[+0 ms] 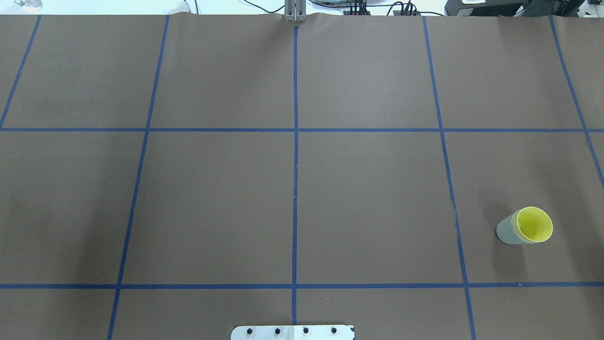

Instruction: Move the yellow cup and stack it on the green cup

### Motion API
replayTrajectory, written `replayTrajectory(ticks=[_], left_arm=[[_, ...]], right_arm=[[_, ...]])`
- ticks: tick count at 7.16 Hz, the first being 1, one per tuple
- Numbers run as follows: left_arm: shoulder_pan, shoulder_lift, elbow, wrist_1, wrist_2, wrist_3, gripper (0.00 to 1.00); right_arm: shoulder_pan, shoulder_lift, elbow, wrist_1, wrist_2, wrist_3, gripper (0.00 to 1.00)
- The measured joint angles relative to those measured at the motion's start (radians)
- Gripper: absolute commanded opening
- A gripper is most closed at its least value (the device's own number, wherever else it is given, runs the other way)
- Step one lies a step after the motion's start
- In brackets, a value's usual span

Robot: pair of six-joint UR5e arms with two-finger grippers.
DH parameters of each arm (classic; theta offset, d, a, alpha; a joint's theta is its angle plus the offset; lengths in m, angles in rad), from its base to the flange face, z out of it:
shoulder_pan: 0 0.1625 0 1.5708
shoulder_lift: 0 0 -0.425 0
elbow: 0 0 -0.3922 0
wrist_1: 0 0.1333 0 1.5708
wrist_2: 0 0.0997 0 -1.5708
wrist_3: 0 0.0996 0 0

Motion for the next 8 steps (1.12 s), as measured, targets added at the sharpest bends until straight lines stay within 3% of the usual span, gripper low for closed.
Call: replayTrajectory(ticks=[3,8], left_arm=[[-0.004,-0.024,-0.038,0.110,0.000,0.000,1.00],[-0.017,-0.018,-0.043,0.158,0.005,0.003,1.00]], right_arm=[[0.032,0.000,-0.070,-0.015,0.060,-0.121,1.00],[0.071,-0.001,-0.063,-0.095,0.062,-0.119,1.00]])
